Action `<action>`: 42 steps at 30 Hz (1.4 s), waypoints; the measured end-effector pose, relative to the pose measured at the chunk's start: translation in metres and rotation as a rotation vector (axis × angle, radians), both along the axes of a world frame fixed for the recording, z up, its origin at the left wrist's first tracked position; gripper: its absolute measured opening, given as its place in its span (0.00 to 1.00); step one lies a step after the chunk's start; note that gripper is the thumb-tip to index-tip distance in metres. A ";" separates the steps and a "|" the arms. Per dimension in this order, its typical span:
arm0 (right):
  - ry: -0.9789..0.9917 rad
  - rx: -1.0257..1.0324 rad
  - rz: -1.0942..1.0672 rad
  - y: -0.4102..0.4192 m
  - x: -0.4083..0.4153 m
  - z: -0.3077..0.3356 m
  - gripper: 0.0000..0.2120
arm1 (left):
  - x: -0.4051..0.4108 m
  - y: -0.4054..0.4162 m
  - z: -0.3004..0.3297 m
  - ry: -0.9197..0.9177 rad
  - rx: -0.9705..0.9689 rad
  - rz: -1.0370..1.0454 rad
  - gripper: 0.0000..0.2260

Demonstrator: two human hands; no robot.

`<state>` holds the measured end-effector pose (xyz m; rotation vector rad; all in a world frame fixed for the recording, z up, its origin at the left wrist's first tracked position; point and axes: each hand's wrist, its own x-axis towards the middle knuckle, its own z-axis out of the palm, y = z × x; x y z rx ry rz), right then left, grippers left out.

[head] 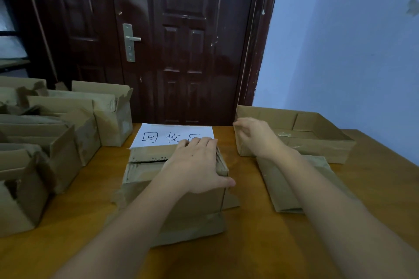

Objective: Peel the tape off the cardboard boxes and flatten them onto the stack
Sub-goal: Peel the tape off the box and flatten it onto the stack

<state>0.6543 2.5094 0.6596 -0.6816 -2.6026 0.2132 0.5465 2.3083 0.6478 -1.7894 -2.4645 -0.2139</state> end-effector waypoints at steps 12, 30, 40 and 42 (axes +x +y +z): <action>-0.206 -0.006 0.235 -0.101 0.021 0.040 0.25 | -0.025 -0.070 0.051 -0.098 0.328 -0.045 0.23; -0.177 0.210 0.263 -0.164 0.018 0.022 0.36 | -0.064 -0.156 0.017 0.140 0.245 -0.004 0.36; 0.229 0.311 0.307 -0.198 0.052 -0.006 0.21 | -0.037 -0.186 -0.011 0.294 0.532 -0.207 0.21; 0.188 0.283 0.302 -0.201 0.054 -0.019 0.21 | -0.033 -0.189 -0.022 0.267 0.519 -0.231 0.16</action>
